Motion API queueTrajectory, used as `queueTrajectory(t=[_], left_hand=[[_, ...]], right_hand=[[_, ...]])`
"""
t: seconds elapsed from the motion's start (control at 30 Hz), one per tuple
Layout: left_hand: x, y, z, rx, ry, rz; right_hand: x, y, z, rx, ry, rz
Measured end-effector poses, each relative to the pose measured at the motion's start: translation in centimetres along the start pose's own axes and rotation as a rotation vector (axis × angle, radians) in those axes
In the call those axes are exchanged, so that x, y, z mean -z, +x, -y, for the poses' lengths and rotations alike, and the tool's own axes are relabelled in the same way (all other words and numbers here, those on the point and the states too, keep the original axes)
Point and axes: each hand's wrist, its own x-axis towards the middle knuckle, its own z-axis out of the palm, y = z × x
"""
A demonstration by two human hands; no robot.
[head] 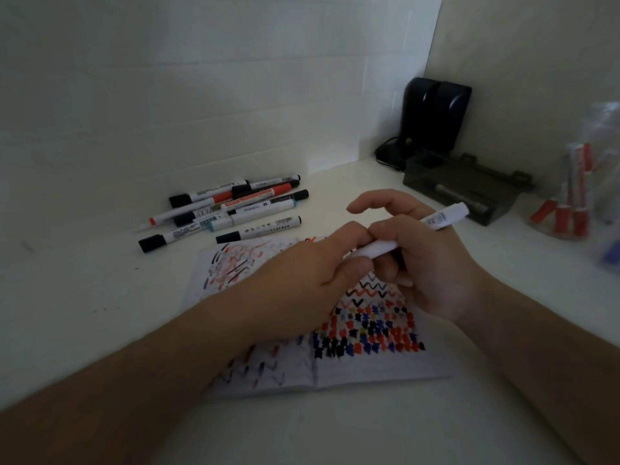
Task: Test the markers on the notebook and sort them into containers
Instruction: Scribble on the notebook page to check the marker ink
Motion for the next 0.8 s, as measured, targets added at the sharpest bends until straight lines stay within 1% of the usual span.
queueTrajectory(t=[0.13,0.23,0.3,0.37,0.47,0.53,0.6,0.67,0.73,0.77,0.8], left_hand=[[1.2,-0.2,0.3,0.063,-0.047,0.065],[2.5,-0.6,1.4,0.170,0.023,0.114],[2.8,-0.6,2.1,0.200,0.174,0.173],[2.6,-0.3,2.2,0.180,0.301,0.207],[2.2,0.2,2.0,0.169,0.357,0.197],[2.0,0.3,2.1,0.157,0.362,0.179],[2.0,0.3,2.4,0.138,0.348,0.146],[1.9,0.2,2.6,0.130,0.338,0.125],[1.8,0.2,2.7,0.129,0.337,0.108],[1.7,0.2,2.7,0.131,0.336,0.099],[1.7,0.2,2.7,0.130,0.332,0.093]], right_hand=[[1.1,0.4,0.6,0.021,0.019,0.015],[3.6,0.6,2.4,-0.015,0.104,0.027],[4.7,0.2,3.5,-0.051,0.049,0.049],[4.8,-0.1,3.4,-0.069,-0.013,0.048],[2.7,-0.4,2.2,-0.207,-0.018,0.100],[1.4,-1.2,1.6,-0.257,-0.167,0.151],[0.8,-2.4,1.1,-0.183,-0.462,0.151],[0.8,-3.6,0.5,-0.046,-0.651,0.097],[0.9,-4.3,0.3,0.042,-0.702,0.053],[1.0,-4.3,0.4,0.042,-0.663,0.031],[1.1,-4.2,0.4,0.012,-0.571,0.011]])
